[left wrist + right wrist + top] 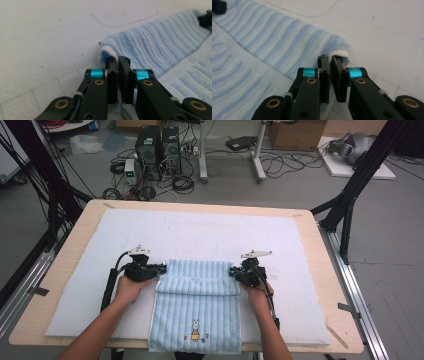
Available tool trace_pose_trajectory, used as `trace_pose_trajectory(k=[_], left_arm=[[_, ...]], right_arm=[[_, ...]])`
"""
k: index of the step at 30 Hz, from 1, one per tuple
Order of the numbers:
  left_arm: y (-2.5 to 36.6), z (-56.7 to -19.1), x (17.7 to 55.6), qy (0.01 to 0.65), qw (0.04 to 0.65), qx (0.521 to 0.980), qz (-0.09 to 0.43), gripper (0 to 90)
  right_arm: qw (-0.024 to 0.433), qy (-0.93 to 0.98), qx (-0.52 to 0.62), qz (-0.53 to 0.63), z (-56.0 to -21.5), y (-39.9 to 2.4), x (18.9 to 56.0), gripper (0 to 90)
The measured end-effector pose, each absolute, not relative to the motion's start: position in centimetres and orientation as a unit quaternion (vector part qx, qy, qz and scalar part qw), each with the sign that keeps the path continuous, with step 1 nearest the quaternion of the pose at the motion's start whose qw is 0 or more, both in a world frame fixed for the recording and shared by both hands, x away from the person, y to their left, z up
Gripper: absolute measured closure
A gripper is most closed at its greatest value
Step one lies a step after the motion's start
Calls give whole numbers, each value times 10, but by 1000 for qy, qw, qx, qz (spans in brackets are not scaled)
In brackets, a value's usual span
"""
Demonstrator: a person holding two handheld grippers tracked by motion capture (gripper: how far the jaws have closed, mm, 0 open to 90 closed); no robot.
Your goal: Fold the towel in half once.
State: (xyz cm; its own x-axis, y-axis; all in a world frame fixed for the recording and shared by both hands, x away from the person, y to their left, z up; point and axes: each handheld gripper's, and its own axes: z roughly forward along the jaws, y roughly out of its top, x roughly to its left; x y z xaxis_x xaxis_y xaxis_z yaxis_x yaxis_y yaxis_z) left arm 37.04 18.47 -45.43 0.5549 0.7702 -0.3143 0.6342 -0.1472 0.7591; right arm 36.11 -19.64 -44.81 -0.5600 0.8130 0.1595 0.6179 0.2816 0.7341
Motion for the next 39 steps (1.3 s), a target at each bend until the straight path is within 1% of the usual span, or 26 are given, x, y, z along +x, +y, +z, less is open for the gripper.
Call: trace_pose_trajectory(k=[4, 11, 13, 17, 19, 22, 29, 30, 31, 32, 33, 36, 39], left_arm=[[185, -448, 382, 470, 463, 747, 81, 858], [183, -442, 406, 465, 493, 729, 95, 853], [182, -441, 414, 465, 490, 731, 99, 852], [180, -441, 422, 458, 496, 729, 117, 852], [180, -443, 427, 458, 488, 735, 111, 852], [181, -443, 431, 461, 494, 728, 118, 860], [181, -445, 437, 455, 495, 730, 120, 859], [181, -445, 437, 456, 493, 731, 123, 844], [181, -445, 437, 461, 489, 729, 128, 774], [182, -445, 437, 467, 486, 728, 130, 659], [184, -444, 436, 467, 487, 727, 127, 625], [189, -440, 433, 462, 500, 722, 121, 583], [187, -438, 427, 448, 504, 729, 116, 539]], right_arm=[[165, 793, 440, 388, -445, -191, 363, 860], [189, 782, 443, 396, -438, -193, 384, 859], [198, 781, 440, 395, -436, -193, 391, 859], [202, 779, 447, 390, -434, -191, 405, 858], [208, 778, 445, 392, -433, -191, 409, 857], [214, 776, 448, 388, -433, -191, 414, 856], [219, 773, 451, 389, -439, -192, 418, 850], [216, 772, 453, 389, -440, -192, 419, 839], [216, 772, 456, 386, -442, -193, 420, 799], [219, 770, 463, 381, -442, -193, 420, 732], [216, 766, 469, 384, -442, -195, 420, 676], [204, 751, 485, 398, -439, -201, 418, 532], [195, 745, 489, 410, -435, -205, 415, 481]])
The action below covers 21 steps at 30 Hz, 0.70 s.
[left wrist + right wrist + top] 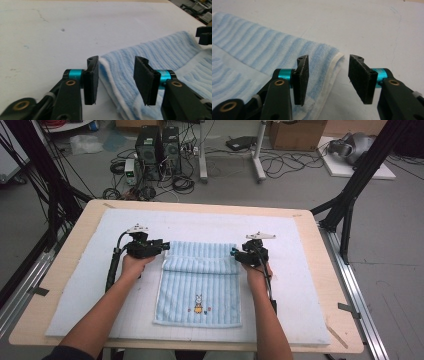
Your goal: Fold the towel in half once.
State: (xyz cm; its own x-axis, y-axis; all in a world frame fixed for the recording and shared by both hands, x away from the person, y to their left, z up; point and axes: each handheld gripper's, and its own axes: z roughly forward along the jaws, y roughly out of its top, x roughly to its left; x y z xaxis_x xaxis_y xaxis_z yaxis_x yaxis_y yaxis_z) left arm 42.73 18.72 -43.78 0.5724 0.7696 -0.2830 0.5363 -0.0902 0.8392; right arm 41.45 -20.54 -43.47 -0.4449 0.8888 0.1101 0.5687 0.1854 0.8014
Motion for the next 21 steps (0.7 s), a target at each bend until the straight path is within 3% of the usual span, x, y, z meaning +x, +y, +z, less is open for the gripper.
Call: trace_pose_trajectory(k=[9, 13, 17, 18, 21], left_arm=[[179, -440, 412, 415, 491, 760, 98, 528], [173, -446, 405, 402, 478, 776, 91, 577], [171, -449, 399, 392, 459, 790, 104, 741], [171, -448, 398, 386, 459, 792, 111, 800], [173, -442, 394, 379, 471, 787, 117, 823]], right_arm=[[159, 760, 463, 428, -427, -211, 401, 509], [135, 781, 456, 404, -434, -210, 400, 520], [131, 801, 441, 384, -435, -206, 399, 750], [132, 804, 439, 379, -435, -205, 397, 768], [133, 805, 435, 381, -432, -206, 394, 800]])
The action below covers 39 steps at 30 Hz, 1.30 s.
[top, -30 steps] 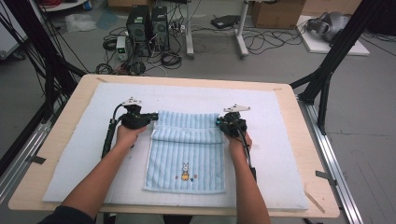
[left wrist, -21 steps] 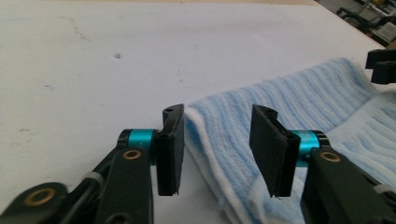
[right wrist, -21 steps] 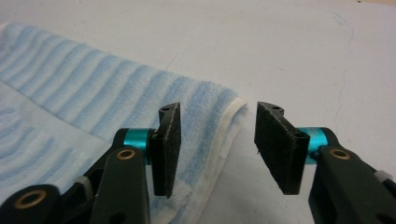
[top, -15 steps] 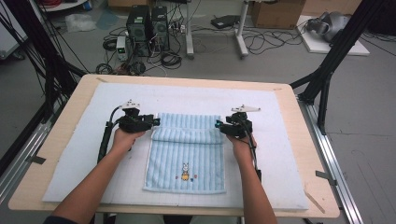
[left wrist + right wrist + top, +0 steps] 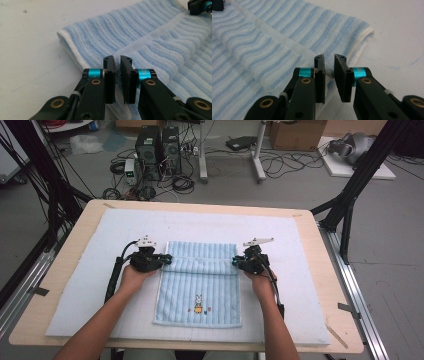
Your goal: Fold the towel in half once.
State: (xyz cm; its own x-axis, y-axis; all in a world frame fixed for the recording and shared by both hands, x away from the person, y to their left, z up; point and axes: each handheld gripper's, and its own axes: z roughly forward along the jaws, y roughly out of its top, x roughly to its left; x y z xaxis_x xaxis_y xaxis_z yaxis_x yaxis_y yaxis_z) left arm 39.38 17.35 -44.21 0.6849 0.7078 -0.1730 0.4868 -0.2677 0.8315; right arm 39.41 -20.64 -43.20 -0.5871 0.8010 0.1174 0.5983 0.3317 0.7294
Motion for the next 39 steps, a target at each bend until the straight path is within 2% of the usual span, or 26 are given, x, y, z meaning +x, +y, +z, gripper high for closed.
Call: trace_pose_trajectory(k=[16, 27, 39], left_arm=[[187, -438, 349, 360, 527, 764, 94, 825], [195, -437, 302, 348, 538, 762, 92, 828], [200, -443, 264, 348, 544, 760, 77, 826]], right_arm=[[150, 789, 414, 428, -424, -218, 341, 815], [152, 788, 385, 456, -419, -221, 288, 818], [148, 798, 364, 457, -417, -221, 246, 818]])
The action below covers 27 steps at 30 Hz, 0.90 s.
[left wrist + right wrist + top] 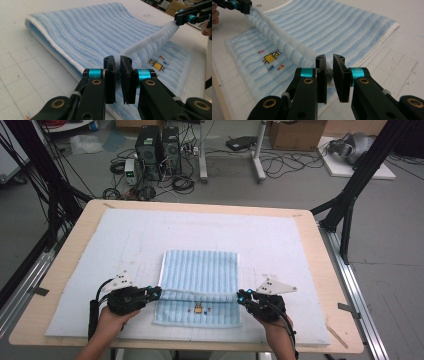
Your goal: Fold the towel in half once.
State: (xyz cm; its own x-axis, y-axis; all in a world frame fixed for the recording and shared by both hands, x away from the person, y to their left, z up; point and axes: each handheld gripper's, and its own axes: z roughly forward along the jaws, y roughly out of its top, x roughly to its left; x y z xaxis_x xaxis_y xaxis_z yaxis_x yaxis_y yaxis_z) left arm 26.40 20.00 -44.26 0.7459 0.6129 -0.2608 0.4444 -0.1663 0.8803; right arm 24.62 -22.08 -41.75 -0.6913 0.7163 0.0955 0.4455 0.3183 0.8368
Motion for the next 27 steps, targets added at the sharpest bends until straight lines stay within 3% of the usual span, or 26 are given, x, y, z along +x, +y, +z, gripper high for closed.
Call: trace_pose_trajectory(k=[3, 5, 8, 9, 16, 27], left_arm=[[201, -444, 260, 349, 541, 762, 68, 823], [203, -444, 260, 358, 544, 757, 48, 774], [208, -442, 267, 381, 552, 740, 47, 523], [210, -440, 269, 390, 555, 733, 53, 485], [216, -435, 303, 435, 541, 715, 80, 472], [201, -441, 347, 472, 516, 709, 90, 437]], right_arm=[[145, 802, 360, 455, -418, -220, 241, 818], [140, 808, 358, 448, -420, -219, 237, 814], [136, 810, 360, 442, -423, -219, 236, 708], [136, 805, 368, 446, -423, -221, 237, 679], [163, 783, 411, 438, -429, -222, 270, 571], [181, 769, 457, 408, -442, -214, 323, 534]])
